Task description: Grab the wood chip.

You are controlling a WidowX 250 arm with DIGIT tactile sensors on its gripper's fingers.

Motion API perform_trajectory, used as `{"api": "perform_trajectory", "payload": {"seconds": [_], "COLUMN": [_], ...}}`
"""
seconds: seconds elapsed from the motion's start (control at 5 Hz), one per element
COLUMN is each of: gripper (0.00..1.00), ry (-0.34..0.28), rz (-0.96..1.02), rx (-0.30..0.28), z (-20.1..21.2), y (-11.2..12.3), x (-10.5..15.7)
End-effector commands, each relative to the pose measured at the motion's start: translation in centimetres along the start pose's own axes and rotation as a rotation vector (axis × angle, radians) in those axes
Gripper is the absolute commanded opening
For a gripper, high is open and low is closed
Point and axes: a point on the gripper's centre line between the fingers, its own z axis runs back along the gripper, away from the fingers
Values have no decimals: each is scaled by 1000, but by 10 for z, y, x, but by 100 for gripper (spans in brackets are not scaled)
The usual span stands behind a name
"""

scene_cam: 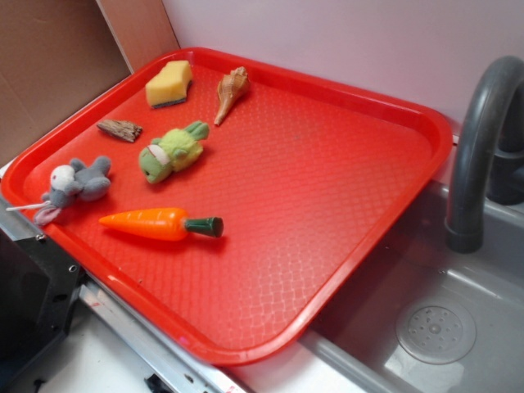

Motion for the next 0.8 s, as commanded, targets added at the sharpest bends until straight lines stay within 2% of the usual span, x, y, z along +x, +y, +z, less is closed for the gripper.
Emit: {"api": "perform_trajectory", "payload": {"seconds": [0.0, 0.2, 0.4, 0.6], "gripper": [100, 100, 100, 100], "ry": [0, -22, -112, -132], "rz": [0, 124, 278, 462], "rx": [0, 0, 20, 42], "z": [0, -15, -25, -37], "y": [0, 19, 35, 58], "x": [0, 36, 53, 68]}}
